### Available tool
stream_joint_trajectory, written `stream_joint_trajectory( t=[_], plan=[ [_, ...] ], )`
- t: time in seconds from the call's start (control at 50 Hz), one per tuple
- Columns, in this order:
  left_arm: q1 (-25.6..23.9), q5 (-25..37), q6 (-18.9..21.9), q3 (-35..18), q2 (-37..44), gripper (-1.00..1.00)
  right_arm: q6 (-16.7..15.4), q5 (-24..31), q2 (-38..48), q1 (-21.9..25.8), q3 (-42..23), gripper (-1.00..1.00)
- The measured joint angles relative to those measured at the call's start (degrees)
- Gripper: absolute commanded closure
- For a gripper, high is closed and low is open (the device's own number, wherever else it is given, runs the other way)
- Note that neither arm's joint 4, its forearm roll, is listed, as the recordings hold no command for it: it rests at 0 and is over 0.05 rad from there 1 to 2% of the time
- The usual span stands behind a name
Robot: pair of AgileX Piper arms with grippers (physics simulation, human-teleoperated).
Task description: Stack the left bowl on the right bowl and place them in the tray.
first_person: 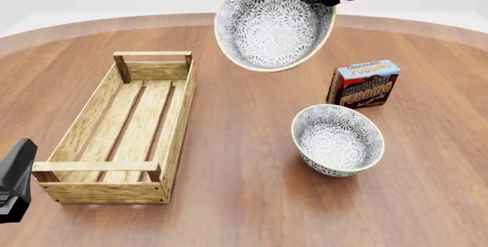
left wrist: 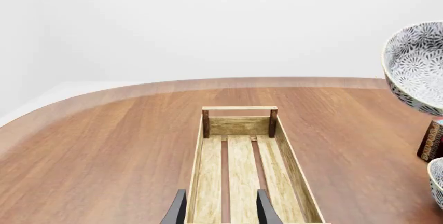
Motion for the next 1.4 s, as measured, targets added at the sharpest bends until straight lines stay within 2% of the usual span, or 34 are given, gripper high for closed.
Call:
stream_joint_trajectory(
  t=[0.3, 0.58, 0.92, 1.4],
  plan=[
    [0.0, 0.0, 0.0, 0.0, 0.0, -1.00, 10.7, -5.9, -12.0, -4.2, 11.1, 1.00],
    [0.0, 0.0, 0.0, 0.0, 0.0, -1.00, 17.8, -11.6, -22.0, -9.0, 23.4, 1.00],
    [0.0, 0.0, 0.0, 0.0, 0.0, -1.00, 23.3, -18.3, -27.9, -13.7, 35.9, 1.00],
    [0.0, 0.0, 0.0, 0.0, 0.0, -1.00, 28.8, -29.1, -29.3, -16.0, 50.4, 1.00]
  ],
)
